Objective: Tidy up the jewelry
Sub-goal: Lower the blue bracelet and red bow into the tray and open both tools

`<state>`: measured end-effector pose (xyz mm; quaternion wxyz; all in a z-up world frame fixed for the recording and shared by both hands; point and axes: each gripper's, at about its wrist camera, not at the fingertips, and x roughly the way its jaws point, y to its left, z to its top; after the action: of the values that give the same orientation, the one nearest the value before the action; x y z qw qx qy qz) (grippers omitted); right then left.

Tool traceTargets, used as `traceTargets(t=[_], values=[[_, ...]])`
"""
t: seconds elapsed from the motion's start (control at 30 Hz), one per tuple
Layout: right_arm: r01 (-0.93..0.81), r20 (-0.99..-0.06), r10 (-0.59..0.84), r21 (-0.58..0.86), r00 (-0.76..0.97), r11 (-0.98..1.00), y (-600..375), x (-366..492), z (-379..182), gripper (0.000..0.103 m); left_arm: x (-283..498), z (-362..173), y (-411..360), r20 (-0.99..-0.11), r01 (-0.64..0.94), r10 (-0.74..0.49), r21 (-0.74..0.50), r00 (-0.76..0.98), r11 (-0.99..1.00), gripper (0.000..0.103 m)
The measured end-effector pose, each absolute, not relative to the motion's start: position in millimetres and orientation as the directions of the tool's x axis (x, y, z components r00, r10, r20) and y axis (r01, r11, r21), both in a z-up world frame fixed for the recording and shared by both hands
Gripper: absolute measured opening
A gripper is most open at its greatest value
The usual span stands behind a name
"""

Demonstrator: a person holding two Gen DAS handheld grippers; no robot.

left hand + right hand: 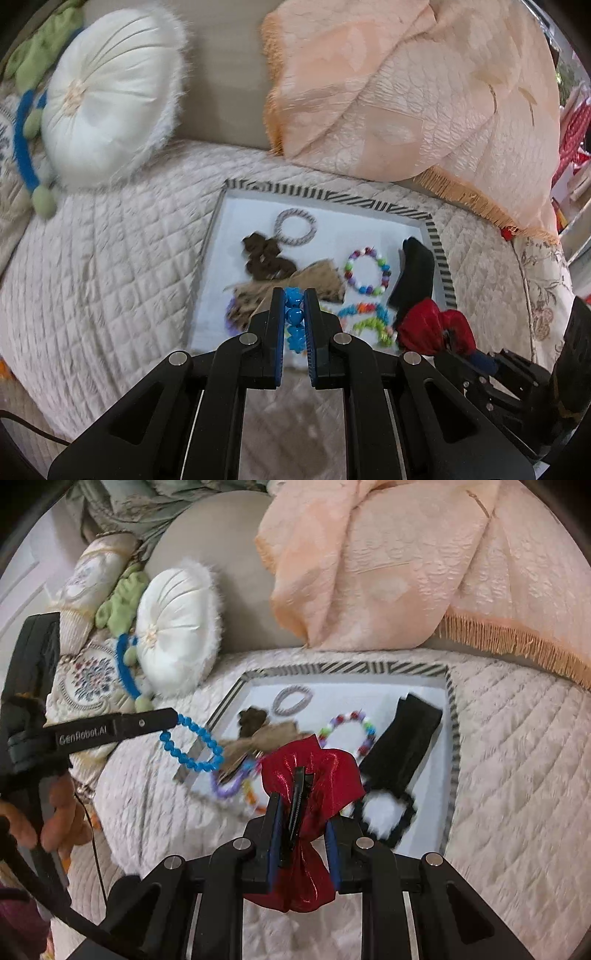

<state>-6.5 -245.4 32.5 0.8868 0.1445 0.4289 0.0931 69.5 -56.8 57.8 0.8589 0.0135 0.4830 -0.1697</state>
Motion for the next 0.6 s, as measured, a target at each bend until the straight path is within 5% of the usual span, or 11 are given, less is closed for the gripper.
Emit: traceTargets(t=[0.6], values=[[0.058, -0.795, 0.212, 0.296, 0.568, 0.953, -281, 123, -11, 0.02, 162, -21, -110, -0.892, 0.259, -0.254, -0.162, 0.374, 0.952, 0.009]])
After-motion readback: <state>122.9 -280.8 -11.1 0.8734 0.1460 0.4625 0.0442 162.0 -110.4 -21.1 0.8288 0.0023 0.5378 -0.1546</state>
